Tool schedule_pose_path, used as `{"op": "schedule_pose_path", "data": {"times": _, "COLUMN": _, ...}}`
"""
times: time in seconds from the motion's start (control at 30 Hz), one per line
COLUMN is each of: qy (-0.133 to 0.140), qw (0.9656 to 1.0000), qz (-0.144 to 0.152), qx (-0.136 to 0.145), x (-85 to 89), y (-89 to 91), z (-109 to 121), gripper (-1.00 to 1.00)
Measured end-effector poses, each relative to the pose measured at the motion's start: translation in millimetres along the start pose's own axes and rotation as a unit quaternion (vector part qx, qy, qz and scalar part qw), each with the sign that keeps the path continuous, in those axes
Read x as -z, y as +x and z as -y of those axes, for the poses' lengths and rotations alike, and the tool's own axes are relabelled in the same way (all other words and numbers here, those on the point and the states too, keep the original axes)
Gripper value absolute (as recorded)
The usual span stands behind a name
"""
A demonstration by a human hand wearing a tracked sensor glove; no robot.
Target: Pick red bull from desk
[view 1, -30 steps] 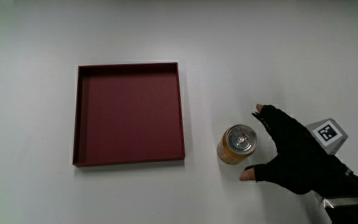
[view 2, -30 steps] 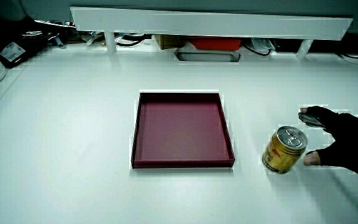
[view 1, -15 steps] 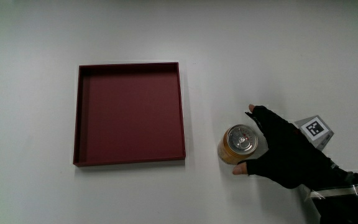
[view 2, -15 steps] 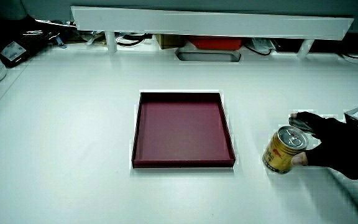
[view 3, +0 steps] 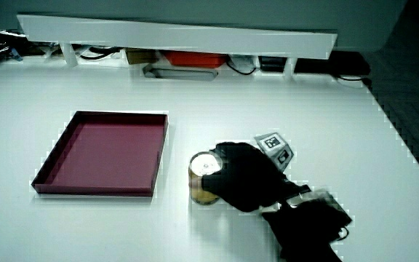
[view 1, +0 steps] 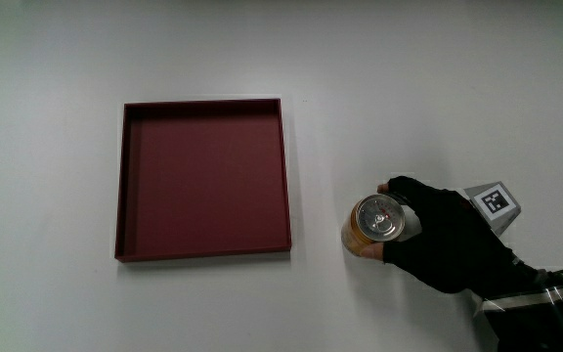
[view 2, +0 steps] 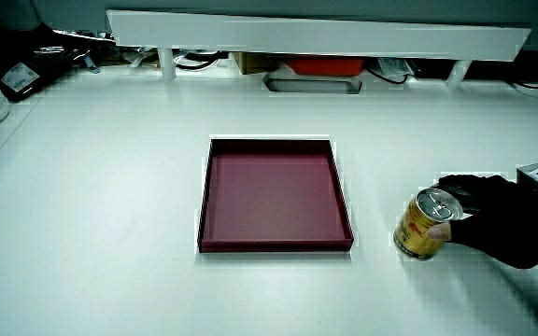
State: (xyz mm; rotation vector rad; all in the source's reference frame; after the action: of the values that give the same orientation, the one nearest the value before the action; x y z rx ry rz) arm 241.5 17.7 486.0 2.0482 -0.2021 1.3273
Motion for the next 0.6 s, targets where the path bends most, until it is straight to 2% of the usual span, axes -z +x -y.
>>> {"op": "schedule_pose_path", "data": {"times": 0.07, "qy": 0.011, "qw": 0.9999, "qz": 0.005, "qx": -0.011, "x": 0.3, "y": 2.8, "z": -0.3, "gripper": 0.58}}
{"op": "schedule_pose_path", "data": {"times": 0.13, "qy": 0.011, "qw": 0.9999, "qz": -0.002, "qx": -0.006, "x": 0.6, "y": 2.0, "z": 0.1, "gripper": 0.65}}
{"op": "schedule_pose_path", "data": {"times": 0.17, "qy": 0.014, "qw": 0.9998, "qz": 0.005, "qx": -0.011, "x": 0.3, "y": 3.6, "z": -0.3, "gripper": 0.69}}
{"op": "schedule_pose_path", "data": {"times": 0.2, "qy": 0.014, "qw": 0.9998, "qz": -0.002, "qx": -0.014, "x": 0.7, "y": 3.2, "z": -0.2, "gripper": 0.73}}
{"op": "schedule_pose_path", "data": {"times": 0.23, "qy": 0.014, "qw": 0.9998, "qz": 0.005, "qx": -0.009, "x": 0.4, "y": 3.1, "z": 0.2, "gripper": 0.77}}
{"op": "schedule_pose_path", "data": {"times": 0.3, "qy": 0.021, "qw": 0.9994, "qz": -0.006, "qx": -0.026, "x": 1.1, "y": 1.6, "z": 0.9, "gripper": 0.85}}
{"op": "schedule_pose_path", "data": {"times": 0.43, "qy": 0.030, "qw": 0.9992, "qz": 0.004, "qx": -0.025, "x": 0.6, "y": 4.0, "z": 1.5, "gripper": 1.00}}
{"op": "schedule_pose_path", "data": {"times": 0.6, "qy": 0.025, "qw": 0.9991, "qz": 0.010, "qx": -0.034, "x": 1.1, "y": -6.8, "z": -3.5, "gripper": 1.00}}
